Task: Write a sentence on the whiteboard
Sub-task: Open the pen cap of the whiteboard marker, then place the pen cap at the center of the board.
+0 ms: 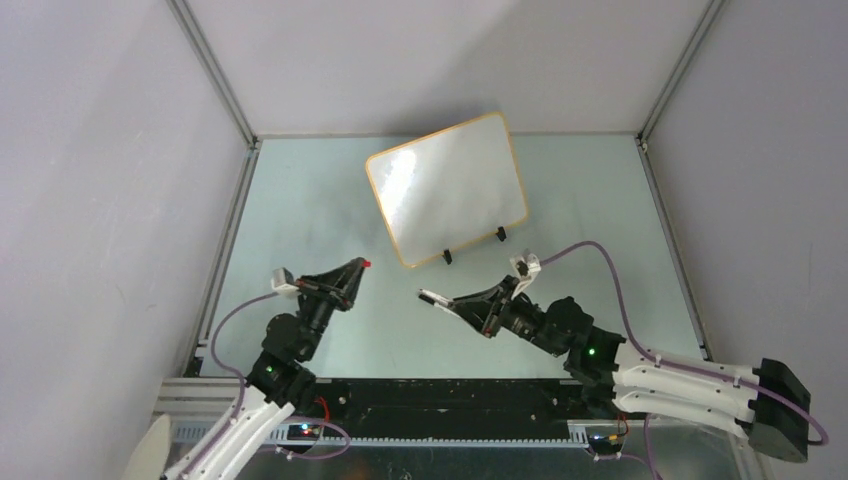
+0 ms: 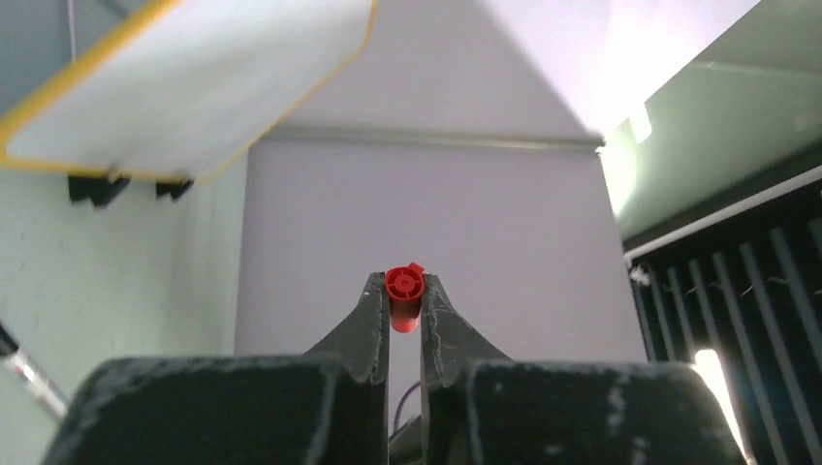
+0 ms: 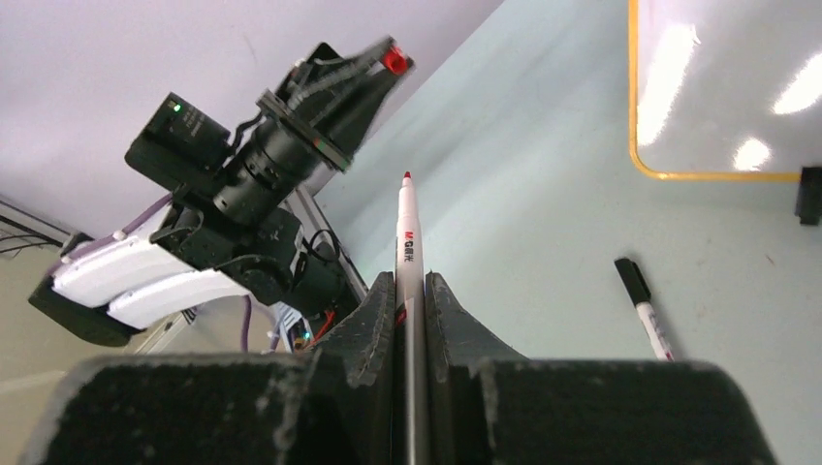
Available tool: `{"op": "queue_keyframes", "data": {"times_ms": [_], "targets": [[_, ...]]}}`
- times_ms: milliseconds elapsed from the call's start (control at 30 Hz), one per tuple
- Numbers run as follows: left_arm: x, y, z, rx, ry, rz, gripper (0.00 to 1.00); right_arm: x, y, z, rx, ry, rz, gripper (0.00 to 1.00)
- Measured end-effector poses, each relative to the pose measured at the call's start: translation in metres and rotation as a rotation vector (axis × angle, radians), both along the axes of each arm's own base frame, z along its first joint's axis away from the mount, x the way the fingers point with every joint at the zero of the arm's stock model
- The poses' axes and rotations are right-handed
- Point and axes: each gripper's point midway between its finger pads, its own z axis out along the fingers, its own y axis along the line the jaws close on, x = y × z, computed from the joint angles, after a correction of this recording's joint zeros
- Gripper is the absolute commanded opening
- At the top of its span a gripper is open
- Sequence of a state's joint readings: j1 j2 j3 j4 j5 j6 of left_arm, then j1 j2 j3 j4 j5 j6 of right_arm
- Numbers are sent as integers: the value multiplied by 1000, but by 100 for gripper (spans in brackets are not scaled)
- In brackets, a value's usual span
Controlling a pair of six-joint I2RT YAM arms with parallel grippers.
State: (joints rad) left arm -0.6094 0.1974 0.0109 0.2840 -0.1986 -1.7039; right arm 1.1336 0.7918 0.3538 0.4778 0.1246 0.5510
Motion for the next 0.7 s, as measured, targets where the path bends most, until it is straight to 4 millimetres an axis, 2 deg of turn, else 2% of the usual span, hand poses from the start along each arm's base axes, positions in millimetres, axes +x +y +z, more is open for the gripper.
{"op": "queue_keyframes", "data": {"times_ms": [67,133,200,267,400,533,700], "targets": [[5,18,5,-10,-21,65,0,-3,-12,-5,10,7,-2,0],[7,26,2,5,-18,98,0,-3,-21,-14,0,25,-10,0],[8,27,-14,63,20,108,0,-3,-30,-25,-21,47,-22,0],[10,27,-40,166,89,110,0,-1,-38,-32,-40,67,-43,0],[9,30,-85,440,246,93,0,5,-51,-39,-66,90,-82,0],[9,37,-106,708,358,58,0,15,-60,-51,-145,139,-130,0],[11,49,-125,941,429,33,0,21,-63,-61,-249,202,-158,0]]}}
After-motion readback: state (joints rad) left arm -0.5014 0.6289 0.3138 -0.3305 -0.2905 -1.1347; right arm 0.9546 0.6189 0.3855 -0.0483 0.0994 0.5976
